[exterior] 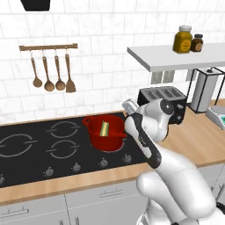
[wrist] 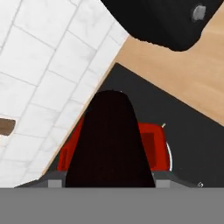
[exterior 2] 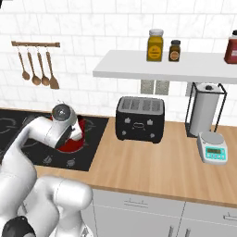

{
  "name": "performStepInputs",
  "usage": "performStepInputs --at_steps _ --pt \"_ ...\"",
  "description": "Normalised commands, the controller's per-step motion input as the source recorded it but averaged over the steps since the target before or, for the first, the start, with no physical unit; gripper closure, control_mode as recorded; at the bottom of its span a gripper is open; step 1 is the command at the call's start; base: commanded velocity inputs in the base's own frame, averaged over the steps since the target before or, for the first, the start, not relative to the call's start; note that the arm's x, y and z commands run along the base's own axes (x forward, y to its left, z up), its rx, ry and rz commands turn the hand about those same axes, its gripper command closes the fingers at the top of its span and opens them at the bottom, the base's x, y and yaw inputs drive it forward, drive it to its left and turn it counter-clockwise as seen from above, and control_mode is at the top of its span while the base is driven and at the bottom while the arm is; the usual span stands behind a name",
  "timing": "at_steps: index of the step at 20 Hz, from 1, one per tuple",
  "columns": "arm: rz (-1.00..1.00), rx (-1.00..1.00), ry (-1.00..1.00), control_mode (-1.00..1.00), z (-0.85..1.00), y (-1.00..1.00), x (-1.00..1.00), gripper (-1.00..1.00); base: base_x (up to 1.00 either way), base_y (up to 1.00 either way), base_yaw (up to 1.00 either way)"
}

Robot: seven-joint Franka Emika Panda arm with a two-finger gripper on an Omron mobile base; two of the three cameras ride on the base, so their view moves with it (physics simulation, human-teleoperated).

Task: Put the avocado and corn in the pot. Retrieve the spatula and lightly stir the vegetables in the pot.

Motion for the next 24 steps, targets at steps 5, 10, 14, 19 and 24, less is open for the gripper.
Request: performStepInputs --at_steps 5,10,14,19,24 --pt "0.05 -0.11 0.29 -1.00 0.00 0.32 0.86 1.00 0.00 0.00 0.00" --pt "0.00 -0.11 0.18 -1.00 -0.07 0.16 0.49 1.00 0.00 0.00 0.00" --pt "0.00 -0.12 0.07 -1.00 -0.28 0.41 0.12 1.00 0.00 0.00 0.00" --pt "0.00 -0.06 0.11 -1.00 -0.20 0.33 0.01 1.00 0.00 0.00 0.00" --pt "0.00 0.00 0.17 -1.00 -0.27 0.00 0.06 1.00 0.00 0.00 0.00"
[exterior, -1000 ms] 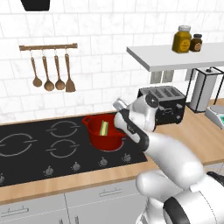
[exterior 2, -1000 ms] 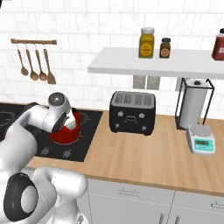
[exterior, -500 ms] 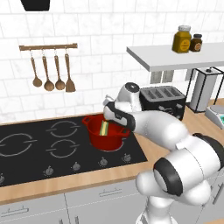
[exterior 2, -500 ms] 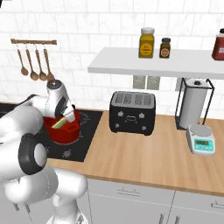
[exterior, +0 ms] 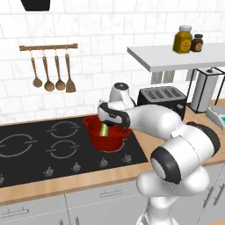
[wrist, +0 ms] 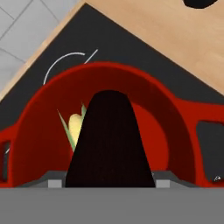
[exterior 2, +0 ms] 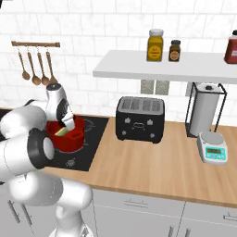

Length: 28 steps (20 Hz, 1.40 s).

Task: Put the avocado and corn in the pot. Retrieve the spatula and lightly stir the vegetables in the pot.

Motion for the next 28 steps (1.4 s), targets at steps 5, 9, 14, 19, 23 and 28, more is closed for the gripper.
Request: performStepInputs --at_steps 5,9,14,19,23,28 --pt "0.00 -0.02 0.15 -1.00 -0.39 0.03 0.13 1.00 0.00 0.00 0.00" --pt "0.00 0.00 0.11 -1.00 -0.29 0.01 0.10 1.00 0.00 0.00 0.00" --pt "0.00 0.00 0.01 -1.00 -0.09 0.04 0.14 1.00 0.00 0.00 0.00" --pt "0.00 -0.04 0.02 -1.00 -0.20 0.21 0.16 1.00 0.00 0.00 0.00" --pt "0.00 -0.02 0.01 -1.00 -0.21 0.13 0.04 1.00 0.00 0.00 0.00" --pt "0.00 0.00 0.02 -1.00 -0.15 0.00 -0.04 -1.00 0.00 0.00 0.00"
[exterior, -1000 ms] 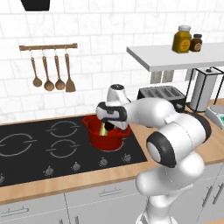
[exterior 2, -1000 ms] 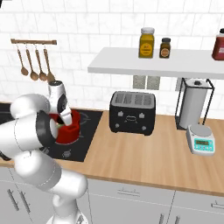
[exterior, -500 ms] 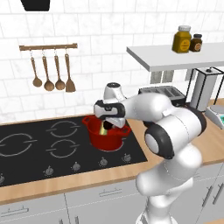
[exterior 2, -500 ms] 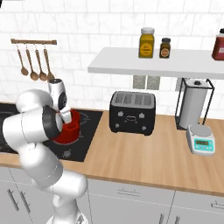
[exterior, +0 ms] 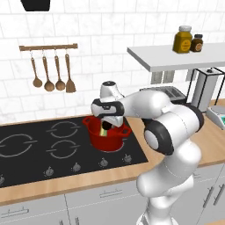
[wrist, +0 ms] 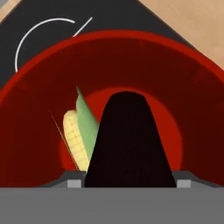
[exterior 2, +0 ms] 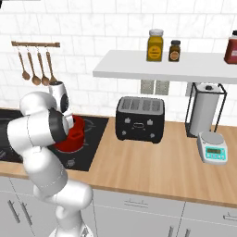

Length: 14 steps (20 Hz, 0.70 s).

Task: Put the avocado and corn in the pot. Retrieve the spatula and lightly stir the vegetables in the pot.

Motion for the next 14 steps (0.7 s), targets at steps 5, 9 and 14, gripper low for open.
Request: performStepInputs --at_steps 5,9,14 --pt "0.01 0.00 0.00 -1.00 -0.04 -0.02 -0.41 -1.00 0.00 0.00 0.00" --pt "0.00 0.00 0.00 -1.00 0.00 -0.12 -0.62 -1.00 0.00 0.00 0.00" --pt "0.00 0.00 0.00 -1.00 0.12 -0.14 -0.33 -1.00 0.00 0.00 0.00"
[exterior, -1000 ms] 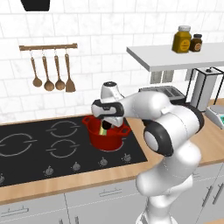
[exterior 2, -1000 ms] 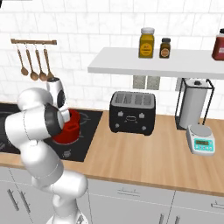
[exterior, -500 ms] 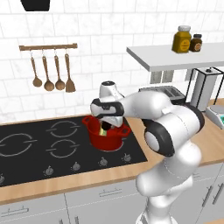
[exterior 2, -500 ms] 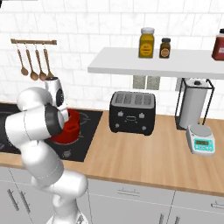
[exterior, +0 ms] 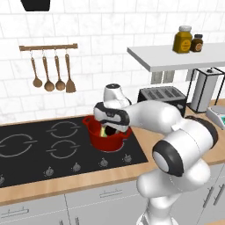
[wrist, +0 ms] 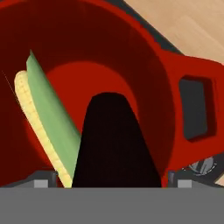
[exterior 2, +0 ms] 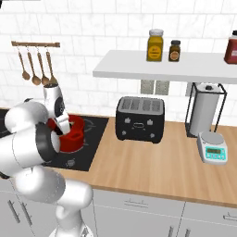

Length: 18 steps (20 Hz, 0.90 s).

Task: Put the avocado and corn in the pot. Retrieve the spatula and lightly stir the vegetables in the pot.

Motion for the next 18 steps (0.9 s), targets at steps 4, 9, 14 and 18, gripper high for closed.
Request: performStepInputs --at_steps 4,9,14,18 --pt "0.01 0.00 0.00 -1.00 0.11 -0.12 0.07 -1.00 0.00 0.00 0.00" --pt "0.11 0.00 0.10 -1.00 0.13 -0.02 0.23 -1.00 0.00 0.00 0.00" --pt "0.13 0.00 -0.04 -1.00 0.57 0.00 -0.05 -1.00 0.00 0.00 0.00" --pt "0.19 -0.02 -0.03 -1.00 0.87 0.06 -0.48 -1.00 0.00 0.00 0.00"
